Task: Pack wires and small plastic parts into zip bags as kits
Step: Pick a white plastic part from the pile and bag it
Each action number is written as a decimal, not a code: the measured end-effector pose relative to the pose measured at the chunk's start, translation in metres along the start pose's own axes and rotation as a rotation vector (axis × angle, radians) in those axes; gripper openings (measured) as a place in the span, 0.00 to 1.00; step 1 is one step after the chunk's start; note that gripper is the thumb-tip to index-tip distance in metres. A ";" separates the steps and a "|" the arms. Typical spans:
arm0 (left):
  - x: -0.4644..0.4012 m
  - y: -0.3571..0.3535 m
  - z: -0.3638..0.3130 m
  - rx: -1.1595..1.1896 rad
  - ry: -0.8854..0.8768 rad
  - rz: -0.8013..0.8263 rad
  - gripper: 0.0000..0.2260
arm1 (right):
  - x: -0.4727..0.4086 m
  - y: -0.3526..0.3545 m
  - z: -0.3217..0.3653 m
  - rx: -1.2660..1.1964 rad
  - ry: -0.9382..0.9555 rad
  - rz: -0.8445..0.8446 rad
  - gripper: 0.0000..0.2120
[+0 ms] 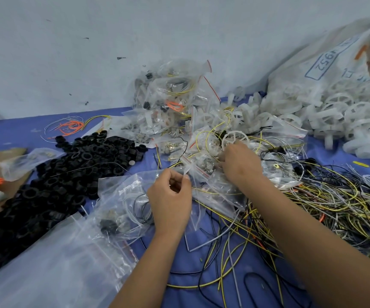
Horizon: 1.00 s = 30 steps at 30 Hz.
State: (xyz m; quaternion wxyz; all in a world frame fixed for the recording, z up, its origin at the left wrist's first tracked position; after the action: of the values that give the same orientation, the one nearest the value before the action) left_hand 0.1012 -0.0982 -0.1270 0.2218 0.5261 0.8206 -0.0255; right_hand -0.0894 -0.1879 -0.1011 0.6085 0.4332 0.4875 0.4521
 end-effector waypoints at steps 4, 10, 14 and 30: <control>0.001 0.000 0.000 0.000 -0.002 0.011 0.12 | -0.002 0.003 -0.008 0.058 -0.032 -0.030 0.09; 0.000 -0.003 0.002 -0.022 0.003 0.024 0.13 | -0.009 0.007 -0.008 0.050 0.066 0.089 0.05; -0.008 -0.009 -0.002 -0.061 0.037 -0.011 0.12 | -0.036 0.031 -0.010 -0.260 0.039 -0.055 0.14; -0.157 -0.200 -0.051 -0.782 -0.464 0.538 0.28 | -0.232 -0.001 -0.031 0.042 -0.071 0.250 0.19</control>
State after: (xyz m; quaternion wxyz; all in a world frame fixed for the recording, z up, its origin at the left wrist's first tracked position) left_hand -0.0363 -0.3067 -0.0581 0.5758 0.5766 0.5344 0.2244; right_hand -0.1471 -0.4107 -0.0595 0.5550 0.5189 0.4172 0.4987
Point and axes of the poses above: each hand's wrist, its own x-axis away from the middle knuckle, its own y-axis out of the back of the hand, z = x × y, the point moved 5 cm from there along -x, towards the middle knuckle, and after that the axes turned 1 degree about -y, right-handed, at the moved point
